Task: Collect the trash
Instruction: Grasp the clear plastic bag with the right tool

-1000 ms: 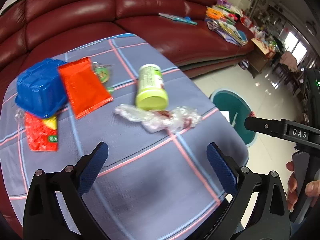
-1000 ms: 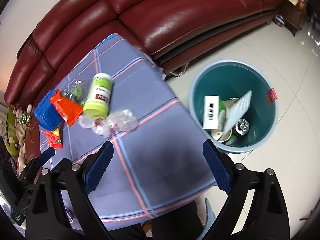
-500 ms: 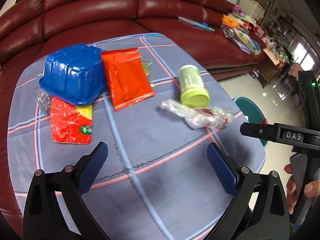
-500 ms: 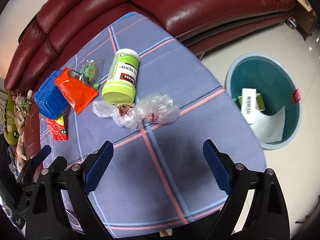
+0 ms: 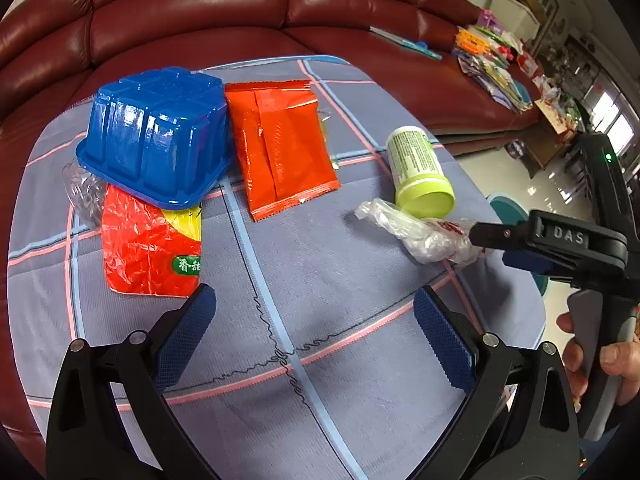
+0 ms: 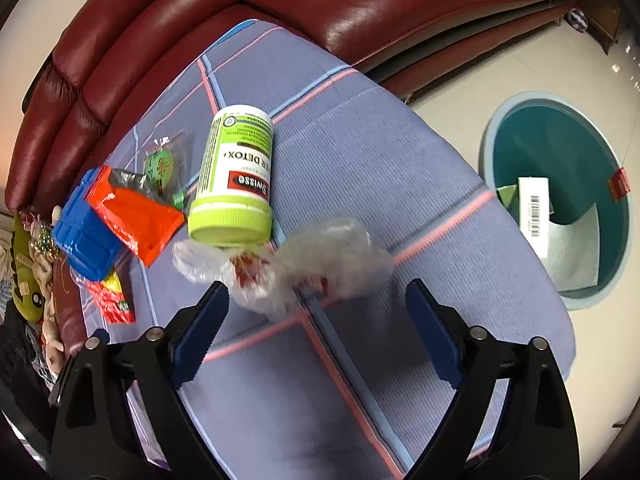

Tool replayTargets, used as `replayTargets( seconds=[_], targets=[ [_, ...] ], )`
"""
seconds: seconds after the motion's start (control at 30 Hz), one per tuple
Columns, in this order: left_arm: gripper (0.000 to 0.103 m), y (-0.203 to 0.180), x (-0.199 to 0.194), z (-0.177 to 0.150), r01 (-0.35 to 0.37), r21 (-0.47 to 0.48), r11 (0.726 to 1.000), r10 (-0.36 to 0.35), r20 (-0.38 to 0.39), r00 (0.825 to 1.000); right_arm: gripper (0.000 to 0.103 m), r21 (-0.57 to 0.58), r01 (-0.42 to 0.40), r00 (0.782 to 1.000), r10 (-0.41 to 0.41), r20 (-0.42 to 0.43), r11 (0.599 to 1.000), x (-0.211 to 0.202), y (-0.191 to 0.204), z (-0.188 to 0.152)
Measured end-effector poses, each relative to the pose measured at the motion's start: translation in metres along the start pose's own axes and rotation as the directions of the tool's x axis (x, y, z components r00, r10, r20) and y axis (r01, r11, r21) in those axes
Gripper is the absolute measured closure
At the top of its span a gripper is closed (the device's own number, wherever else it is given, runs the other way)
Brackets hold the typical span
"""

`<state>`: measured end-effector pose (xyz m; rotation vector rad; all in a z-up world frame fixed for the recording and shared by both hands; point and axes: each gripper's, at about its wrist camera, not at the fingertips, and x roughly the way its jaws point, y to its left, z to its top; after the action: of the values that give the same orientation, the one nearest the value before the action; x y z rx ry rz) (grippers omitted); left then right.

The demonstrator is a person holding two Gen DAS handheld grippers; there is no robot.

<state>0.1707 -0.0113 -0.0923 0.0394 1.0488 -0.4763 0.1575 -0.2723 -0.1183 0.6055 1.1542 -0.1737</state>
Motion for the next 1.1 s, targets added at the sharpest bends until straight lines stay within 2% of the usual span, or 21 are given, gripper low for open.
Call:
replayTargets(
  seconds=[0.13, 0.27, 0.53, 0.63, 0.67, 0.7, 0.73, 0.77, 0.83, 0.9, 1.1],
  targets=[
    [0.004, 0.001, 0.004, 0.002, -0.008, 0.001, 1.000, 0.008, -0.004, 1.000, 0.034, -0.019, -0.011, 1.000, 0.011, -0.003, 1.000, 0.009, 0.008, 0.005],
    [0.004, 0.002, 0.007, 0.004, -0.013, -0.001, 1.000, 0.013, -0.007, 1.000, 0.041, -0.042, -0.009, 1.000, 0.010, 0.017, 0.999, 0.013, 0.013, 0.009],
    [0.004, -0.003, 0.007, 0.011, -0.028, 0.009, 1.000, 0.028, -0.001, 1.000, 0.041, -0.016, -0.023, 1.000, 0.023, 0.004, 1.000, 0.021, 0.010, 0.021],
    [0.004, -0.002, 0.005, 0.013, -0.035, 0.008, 0.999, 0.035, 0.008, 0.999, 0.041, -0.040, -0.015, 1.000, 0.016, 0.012, 0.999, 0.024, 0.017, 0.026],
    [0.004, -0.002, 0.004, 0.014, -0.035, 0.006, 0.999, 0.035, 0.010, 0.999, 0.043, -0.061, -0.010, 1.000, 0.011, 0.018, 0.998, 0.025, 0.021, 0.027],
    [0.004, -0.002, 0.004, 0.014, -0.037, 0.005, 0.999, 0.037, 0.011, 0.999, 0.058, -0.089, 0.003, 1.000, 0.000, 0.027, 0.996, 0.026, 0.025, 0.027],
    [0.004, -0.001, 0.003, 0.015, -0.039, 0.004, 0.999, 0.039, 0.011, 0.999, 0.065, -0.110, 0.015, 0.999, -0.012, 0.030, 0.994, 0.027, 0.028, 0.027],
    [0.004, 0.000, 0.004, 0.016, -0.043, 0.004, 0.999, 0.043, 0.010, 0.999, 0.066, -0.127, 0.022, 0.999, -0.018, 0.033, 0.992, 0.029, 0.030, 0.026],
    [0.004, 0.000, 0.004, 0.017, -0.048, 0.005, 0.999, 0.048, 0.008, 0.999, 0.080, -0.158, 0.038, 0.998, -0.029, 0.054, 0.987, 0.028, 0.034, 0.024],
    [0.004, -0.002, 0.005, 0.018, -0.055, 0.009, 0.998, 0.055, 0.005, 0.998, 0.087, -0.178, 0.044, 0.997, -0.032, 0.070, 0.983, 0.026, 0.034, 0.023],
    [0.004, -0.011, 0.010, 0.026, -0.046, 0.018, 0.999, 0.046, -0.001, 0.999, 0.089, -0.220, 0.079, 0.991, -0.054, 0.120, 0.972, 0.003, 0.024, 0.020]
  ],
)
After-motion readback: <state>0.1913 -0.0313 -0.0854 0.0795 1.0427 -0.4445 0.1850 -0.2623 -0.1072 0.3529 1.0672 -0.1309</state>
